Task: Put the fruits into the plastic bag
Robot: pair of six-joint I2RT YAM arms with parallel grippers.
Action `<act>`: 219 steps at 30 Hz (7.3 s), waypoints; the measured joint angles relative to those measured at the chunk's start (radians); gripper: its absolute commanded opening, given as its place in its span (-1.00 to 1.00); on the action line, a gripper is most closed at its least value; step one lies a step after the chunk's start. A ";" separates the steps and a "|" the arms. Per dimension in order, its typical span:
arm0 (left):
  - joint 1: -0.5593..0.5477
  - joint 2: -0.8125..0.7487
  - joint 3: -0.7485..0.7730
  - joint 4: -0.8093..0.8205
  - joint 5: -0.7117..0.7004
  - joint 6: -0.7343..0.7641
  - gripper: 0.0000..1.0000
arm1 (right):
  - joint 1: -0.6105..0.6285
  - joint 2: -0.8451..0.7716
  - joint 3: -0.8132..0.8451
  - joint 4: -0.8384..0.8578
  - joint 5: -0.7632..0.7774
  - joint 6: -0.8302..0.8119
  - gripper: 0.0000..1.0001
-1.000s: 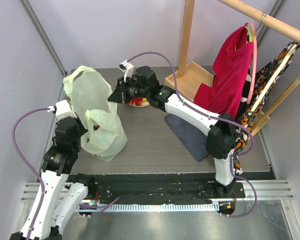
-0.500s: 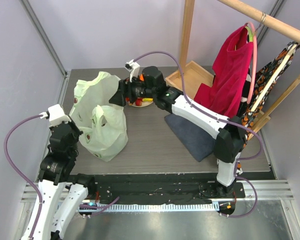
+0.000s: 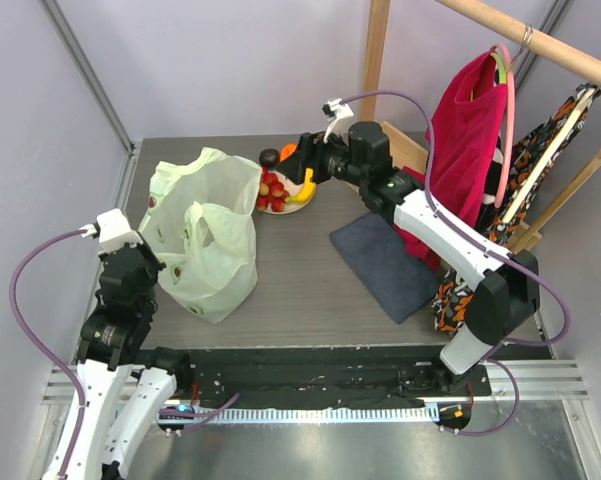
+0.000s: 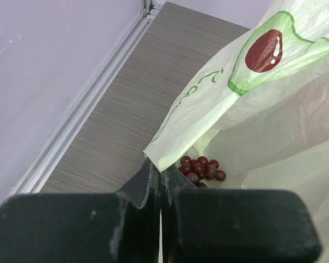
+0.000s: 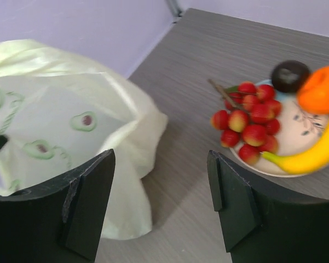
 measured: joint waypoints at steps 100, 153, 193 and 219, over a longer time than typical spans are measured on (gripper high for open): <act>0.001 -0.027 -0.010 0.019 0.103 0.000 -1.00 | -0.079 0.783 0.619 -0.544 0.659 0.063 -0.46; 0.001 -0.043 -0.024 0.044 0.142 -0.001 -1.00 | 0.349 0.100 -0.214 0.632 0.491 -0.159 -0.98; 0.001 -0.047 -0.025 0.045 0.150 -0.001 -1.00 | 0.456 0.527 0.464 -0.444 0.418 -0.237 -0.64; 0.001 -0.047 -0.025 0.044 0.150 -0.001 -1.00 | 0.448 0.481 0.419 -0.391 0.377 -0.235 0.42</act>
